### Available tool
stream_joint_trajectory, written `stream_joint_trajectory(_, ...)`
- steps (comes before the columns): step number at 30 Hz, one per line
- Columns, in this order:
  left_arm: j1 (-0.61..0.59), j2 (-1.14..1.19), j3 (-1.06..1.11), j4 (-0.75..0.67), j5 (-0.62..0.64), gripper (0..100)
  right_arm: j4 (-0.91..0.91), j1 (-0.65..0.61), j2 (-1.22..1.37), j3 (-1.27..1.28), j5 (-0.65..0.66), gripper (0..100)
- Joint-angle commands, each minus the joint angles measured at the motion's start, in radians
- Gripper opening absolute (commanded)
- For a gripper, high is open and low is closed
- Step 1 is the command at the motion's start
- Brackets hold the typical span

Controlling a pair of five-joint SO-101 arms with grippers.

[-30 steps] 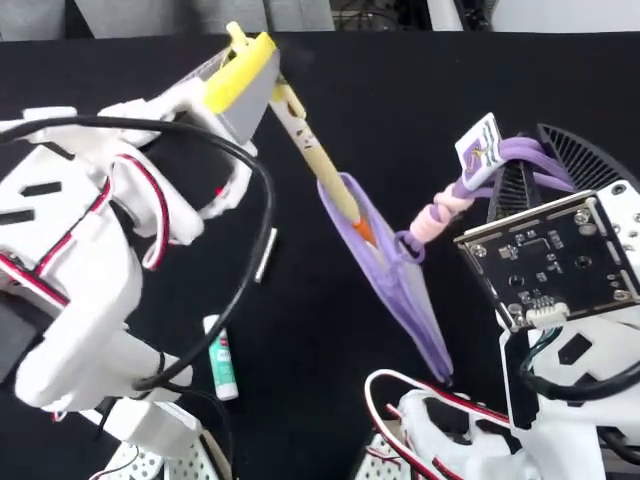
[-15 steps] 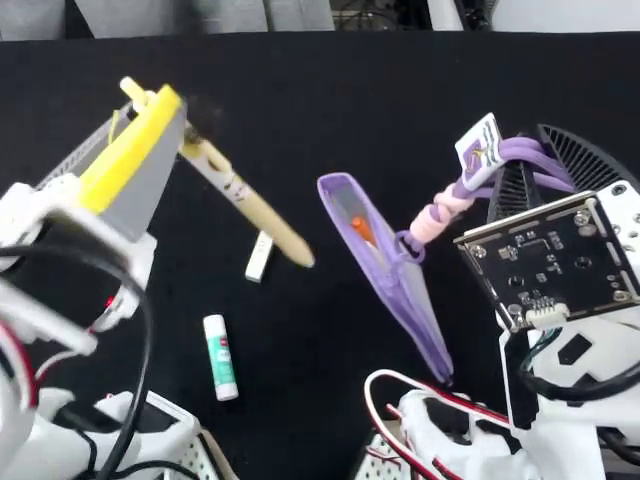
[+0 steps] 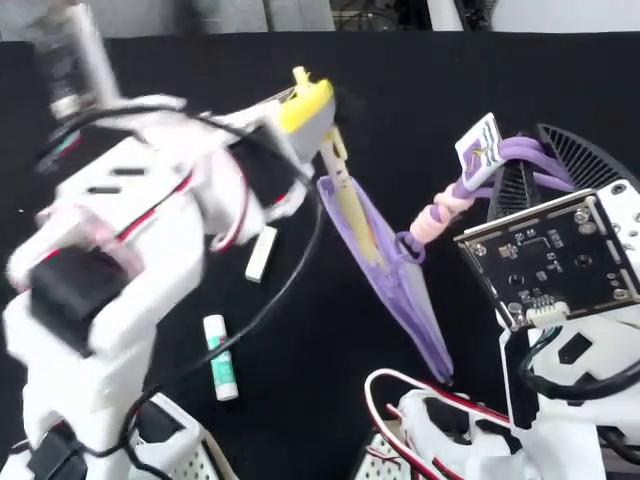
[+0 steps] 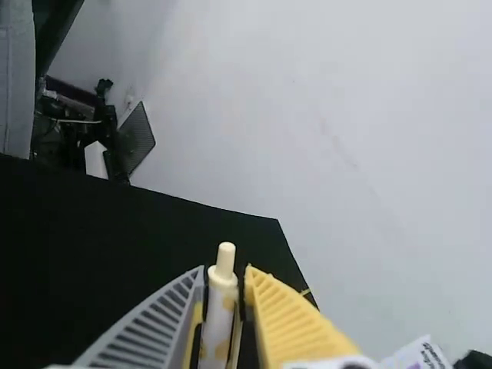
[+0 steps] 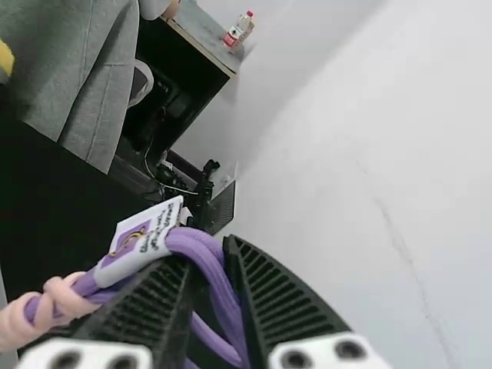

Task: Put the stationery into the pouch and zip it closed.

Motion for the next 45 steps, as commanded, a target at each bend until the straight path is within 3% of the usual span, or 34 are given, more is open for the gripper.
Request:
stream_joint_trajectory(1, -0.013, -0.120, 0.242, -0.218, 0.000, 3, 0.011, 0.015, -0.005, 0.008, 0.008, 1.1)
stream_joint_trajectory(14, -0.007, -0.523, 1.056, -0.839, -0.247, 3, 0.011, 0.015, -0.004, 0.008, 0.008, 1.1)
stream_joint_trajectory(18, 0.010, -0.634, 1.227, -0.941, -0.298, 3, 0.011, 0.015, 0.001, 0.008, 0.008, 1.1)
stream_joint_trajectory(21, 0.070, -0.681, 1.288, -0.944, -0.298, 4, 0.011, 0.015, 0.001, 0.008, 0.008, 1.1)
stream_joint_trajectory(26, 0.177, -0.704, 1.330, -0.937, -0.290, 17, 0.011, 0.015, -0.004, 0.033, 0.020, 1.1)
stream_joint_trajectory(33, 0.303, -0.703, 1.328, -0.911, -0.295, 17, 0.002, 0.015, -0.005, 0.084, 0.063, 1.1)
stream_joint_trajectory(39, 0.211, -0.710, 1.300, -0.882, -0.296, 21, 0.003, 0.015, -0.005, 0.082, 0.063, 1.1)
stream_joint_trajectory(42, 0.136, -0.706, 1.182, -0.773, -0.296, 22, 0.003, 0.015, -0.005, 0.082, 0.063, 1.1)
stream_joint_trajectory(45, -0.018, -0.706, 1.017, -0.657, -0.290, 22, 0.003, 0.015, -0.005, 0.077, 0.061, 1.1)
